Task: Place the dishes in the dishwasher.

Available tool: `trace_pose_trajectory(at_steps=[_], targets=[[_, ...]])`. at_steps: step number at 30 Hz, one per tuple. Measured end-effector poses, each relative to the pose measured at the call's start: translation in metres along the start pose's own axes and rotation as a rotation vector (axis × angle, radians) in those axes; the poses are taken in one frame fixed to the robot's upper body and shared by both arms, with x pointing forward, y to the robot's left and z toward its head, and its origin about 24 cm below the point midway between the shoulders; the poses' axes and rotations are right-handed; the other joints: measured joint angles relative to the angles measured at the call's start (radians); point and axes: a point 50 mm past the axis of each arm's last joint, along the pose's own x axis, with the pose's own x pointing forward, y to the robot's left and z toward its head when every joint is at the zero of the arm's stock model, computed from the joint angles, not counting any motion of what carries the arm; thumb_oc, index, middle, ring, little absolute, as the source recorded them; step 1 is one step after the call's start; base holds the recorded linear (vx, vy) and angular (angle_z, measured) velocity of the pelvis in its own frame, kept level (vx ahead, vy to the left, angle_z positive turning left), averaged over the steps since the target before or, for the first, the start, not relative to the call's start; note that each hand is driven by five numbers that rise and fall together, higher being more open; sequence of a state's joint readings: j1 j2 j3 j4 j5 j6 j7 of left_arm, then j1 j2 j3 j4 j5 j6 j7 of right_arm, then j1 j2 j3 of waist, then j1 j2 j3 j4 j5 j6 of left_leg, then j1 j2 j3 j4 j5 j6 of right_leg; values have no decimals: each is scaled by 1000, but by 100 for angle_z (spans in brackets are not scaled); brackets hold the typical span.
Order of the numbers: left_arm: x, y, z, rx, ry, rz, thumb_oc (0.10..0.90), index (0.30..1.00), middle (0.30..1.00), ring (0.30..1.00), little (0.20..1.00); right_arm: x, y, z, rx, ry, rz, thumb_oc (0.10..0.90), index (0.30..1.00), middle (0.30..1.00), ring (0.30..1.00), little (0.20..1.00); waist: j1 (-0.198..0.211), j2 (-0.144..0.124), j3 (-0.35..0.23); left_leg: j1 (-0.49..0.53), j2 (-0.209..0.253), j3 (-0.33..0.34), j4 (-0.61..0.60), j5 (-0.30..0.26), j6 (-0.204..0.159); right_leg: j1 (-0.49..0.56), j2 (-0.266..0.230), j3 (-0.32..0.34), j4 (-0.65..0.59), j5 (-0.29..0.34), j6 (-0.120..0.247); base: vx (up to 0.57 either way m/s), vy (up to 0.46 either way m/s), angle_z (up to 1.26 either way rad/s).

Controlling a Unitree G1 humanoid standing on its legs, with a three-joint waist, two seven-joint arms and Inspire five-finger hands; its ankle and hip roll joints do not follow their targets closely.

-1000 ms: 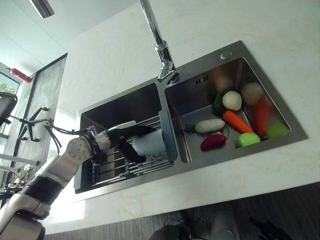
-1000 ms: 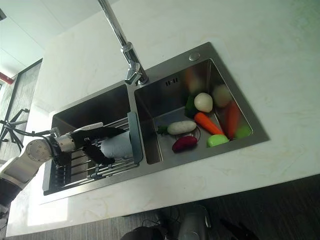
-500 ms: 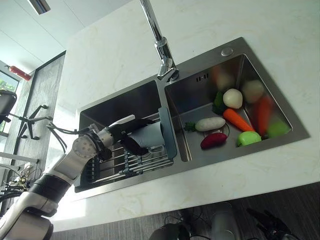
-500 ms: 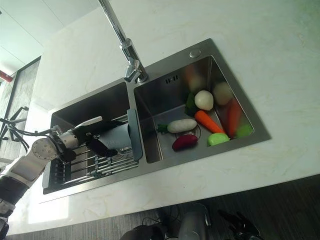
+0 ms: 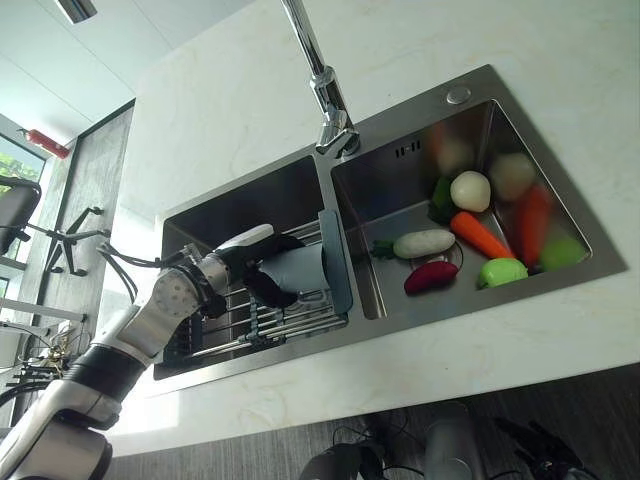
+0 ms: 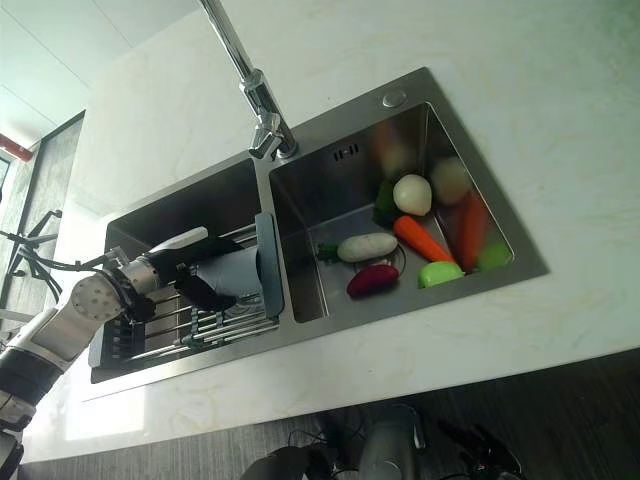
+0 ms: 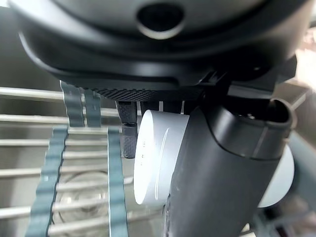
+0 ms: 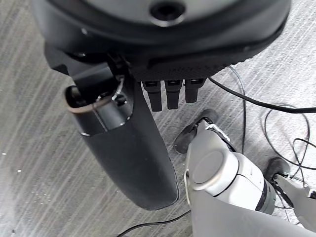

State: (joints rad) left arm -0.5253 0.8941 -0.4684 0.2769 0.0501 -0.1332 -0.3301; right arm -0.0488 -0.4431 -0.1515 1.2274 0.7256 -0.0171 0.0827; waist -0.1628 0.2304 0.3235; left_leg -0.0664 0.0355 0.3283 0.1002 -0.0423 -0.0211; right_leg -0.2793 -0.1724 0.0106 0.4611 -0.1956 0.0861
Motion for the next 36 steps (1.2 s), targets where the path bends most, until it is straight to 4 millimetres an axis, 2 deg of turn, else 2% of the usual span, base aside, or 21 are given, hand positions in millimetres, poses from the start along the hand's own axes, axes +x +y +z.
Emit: trace_pose_trajectory(at_steps=[5,9,14,21,26,29,31,36], targets=[[-1,-4,-1,52,-2,-5,400,300,300,300,300,-1,2,-18,-5,51,-2,800,900,900,900,900,1,-58,-26,20,16,-5,0,3,-2,47,1,-39,-18,0,-2,12,-38,16],[-5,-22,-16,74,58,-32,400,300,300,300,300,-4,7,-41,-20,114,13,800,900,900,900,900,9,-103,-106,35,33,-17,1,4,-3,94,7,-80,-54,4,-8,-12,-49,19],[-14,-37,-32,97,116,-5,400,300,300,300,300,-8,16,-62,-11,168,36,800,900,900,900,900,47,-146,-178,36,39,-37,6,4,-3,121,9,-107,-77,10,-17,-10,-48,15],[-28,-49,-44,106,148,48,400,300,300,300,300,-11,18,-77,-19,239,38,800,900,900,900,900,90,-172,-200,33,42,-51,19,2,-2,151,3,-139,-96,13,-19,16,4,14],[-44,-37,-53,98,188,222,400,300,300,300,300,-17,15,-92,-16,304,22,800,900,900,900,900,123,-183,-208,30,44,-73,27,0,-2,166,3,-160,-106,16,-23,17,9,12],[-63,-17,-55,55,191,437,400,300,300,300,300,-17,15,-92,-17,317,10,800,900,900,900,900,151,-186,-215,15,44,-91,37,-1,0,169,1,-178,-110,16,-23,17,1,14],[-73,-11,-54,33,183,555,400,300,300,300,300,-16,16,-92,-22,323,11,800,900,900,900,900,165,-187,-215,17,44,-97,40,-1,0,179,1,-188,-113,17,-24,18,-4,16],[-88,-11,-49,-71,147,867,400,300,300,300,300,-15,22,-91,-71,323,30,800,900,900,900,900,199,-195,-235,15,44,-133,42,-1,0,198,-1,-219,-116,6,-27,2,-16,19]])
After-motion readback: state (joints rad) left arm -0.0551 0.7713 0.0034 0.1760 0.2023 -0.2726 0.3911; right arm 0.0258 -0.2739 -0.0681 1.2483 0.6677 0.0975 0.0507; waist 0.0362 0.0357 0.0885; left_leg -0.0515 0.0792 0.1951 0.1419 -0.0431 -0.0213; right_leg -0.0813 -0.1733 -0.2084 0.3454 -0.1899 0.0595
